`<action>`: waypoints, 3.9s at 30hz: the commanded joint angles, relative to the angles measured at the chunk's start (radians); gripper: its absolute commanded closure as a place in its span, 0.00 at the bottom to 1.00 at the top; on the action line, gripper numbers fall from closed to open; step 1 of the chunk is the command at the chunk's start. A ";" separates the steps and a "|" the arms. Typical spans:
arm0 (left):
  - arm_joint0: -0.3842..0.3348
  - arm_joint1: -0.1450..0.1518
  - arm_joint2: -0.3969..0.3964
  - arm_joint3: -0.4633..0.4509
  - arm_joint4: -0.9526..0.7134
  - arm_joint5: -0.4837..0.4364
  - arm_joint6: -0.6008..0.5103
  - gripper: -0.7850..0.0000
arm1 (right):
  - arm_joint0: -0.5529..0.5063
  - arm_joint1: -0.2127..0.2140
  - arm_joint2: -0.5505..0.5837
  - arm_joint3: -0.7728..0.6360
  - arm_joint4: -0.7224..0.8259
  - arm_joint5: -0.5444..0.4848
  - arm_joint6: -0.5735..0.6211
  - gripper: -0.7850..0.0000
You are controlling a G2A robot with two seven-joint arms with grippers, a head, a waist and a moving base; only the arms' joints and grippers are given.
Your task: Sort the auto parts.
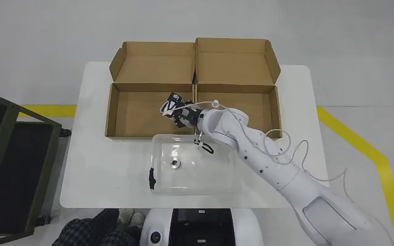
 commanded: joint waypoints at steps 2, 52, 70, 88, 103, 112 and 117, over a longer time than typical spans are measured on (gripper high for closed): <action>0.000 0.000 0.000 0.000 0.000 0.000 0.000 0.00 | 0.005 -0.010 -0.005 0.021 -0.001 0.007 -0.001 1.00; 0.000 0.000 0.000 0.000 0.000 0.000 0.000 0.00 | -0.155 -0.004 0.130 -0.306 -0.177 -0.131 0.081 0.18; 0.000 0.000 0.000 0.000 0.000 0.000 0.000 0.00 | -0.467 0.071 0.189 -0.604 -0.261 -0.351 0.159 0.17; 0.000 0.000 0.000 0.000 0.000 0.000 0.000 0.00 | -0.485 0.088 0.199 -0.487 -0.307 -0.394 0.108 0.22; 0.000 0.000 0.000 0.000 0.000 0.000 0.000 0.00 | -0.426 0.071 0.148 -0.350 -0.304 -0.364 0.084 0.42; 0.000 0.000 0.000 0.000 0.000 0.000 0.000 0.00 | -0.423 0.069 0.136 -0.325 -0.299 -0.368 0.090 0.56; 0.000 0.000 0.000 0.000 0.000 0.000 0.000 0.00 | -0.420 0.068 0.135 -0.324 -0.295 -0.373 0.094 0.68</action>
